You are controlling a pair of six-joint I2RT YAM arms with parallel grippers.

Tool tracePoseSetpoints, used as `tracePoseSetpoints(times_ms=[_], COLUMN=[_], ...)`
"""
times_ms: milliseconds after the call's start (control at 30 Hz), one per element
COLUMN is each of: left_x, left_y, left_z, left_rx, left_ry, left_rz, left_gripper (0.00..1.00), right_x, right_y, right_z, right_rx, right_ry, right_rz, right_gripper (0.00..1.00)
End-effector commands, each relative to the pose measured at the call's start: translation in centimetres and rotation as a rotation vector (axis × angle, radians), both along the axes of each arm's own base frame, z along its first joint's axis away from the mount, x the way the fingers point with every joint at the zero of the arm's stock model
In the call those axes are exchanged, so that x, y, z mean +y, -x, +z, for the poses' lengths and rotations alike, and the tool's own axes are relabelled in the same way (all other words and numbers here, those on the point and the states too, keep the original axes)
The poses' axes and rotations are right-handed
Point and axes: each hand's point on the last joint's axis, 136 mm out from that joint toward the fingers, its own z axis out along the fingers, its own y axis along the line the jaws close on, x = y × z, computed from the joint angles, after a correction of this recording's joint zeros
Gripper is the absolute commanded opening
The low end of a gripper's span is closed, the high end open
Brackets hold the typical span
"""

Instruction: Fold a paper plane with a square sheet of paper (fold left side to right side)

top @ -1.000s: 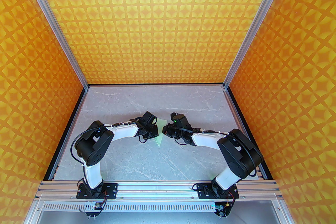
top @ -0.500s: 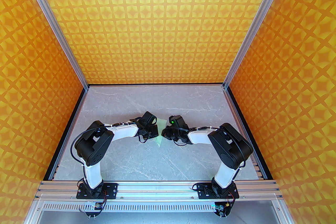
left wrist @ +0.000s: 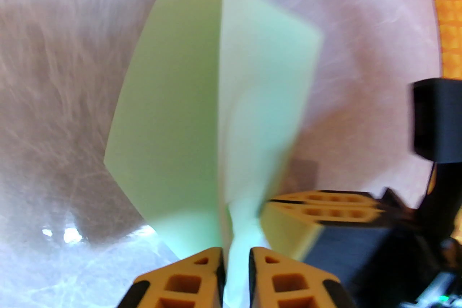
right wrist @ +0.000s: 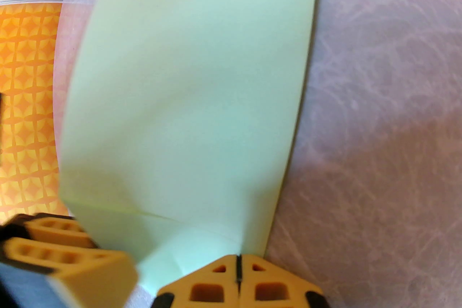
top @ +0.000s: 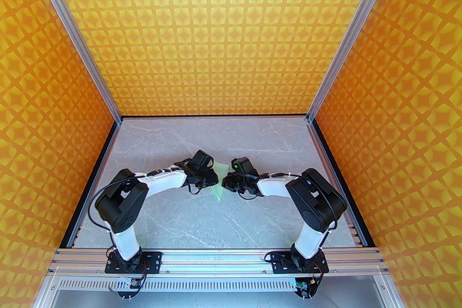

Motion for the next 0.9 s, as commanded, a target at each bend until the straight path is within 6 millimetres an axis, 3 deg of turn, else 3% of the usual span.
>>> tracePoseSetpoints(times_ms=[0,333,500,667,767,867], left_x=[-0.9,-3.1,-3.5,-3.5,-3.4,-3.6], left_y=[-0.6,-0.6,-0.6,-0.6,-0.7,-0.8], left_z=[0.8,-0.2,-0.7,-1.0,-1.1,-1.0], left_rx=[-0.044,-0.037,-0.029,-0.027,-0.03,-0.038], left_ry=[0.055,0.192,0.237,0.258,0.272,0.294], left_rz=[-0.03,-0.05,-0.036,-0.014,-0.001,0.006], left_gripper=[0.2,0.21,0.37,0.37,0.24,0.31], right_x=[-1.5,-1.6,-1.7,-1.9,-2.0,-1.9], right_y=[1.2,1.2,1.4,1.4,1.4,1.4], right_z=[-2.5,-2.3,-2.2,-2.1,-1.9,-2.0], right_rx=[0.07,0.069,0.067,0.06,0.049,0.053], right_ry=[0.087,0.087,0.092,0.095,0.094,0.092], right_rz=[-0.004,-0.005,-0.003,-0.007,-0.013,-0.01], right_gripper=[0.0,0.0,0.0,0.0,0.0,0.0])
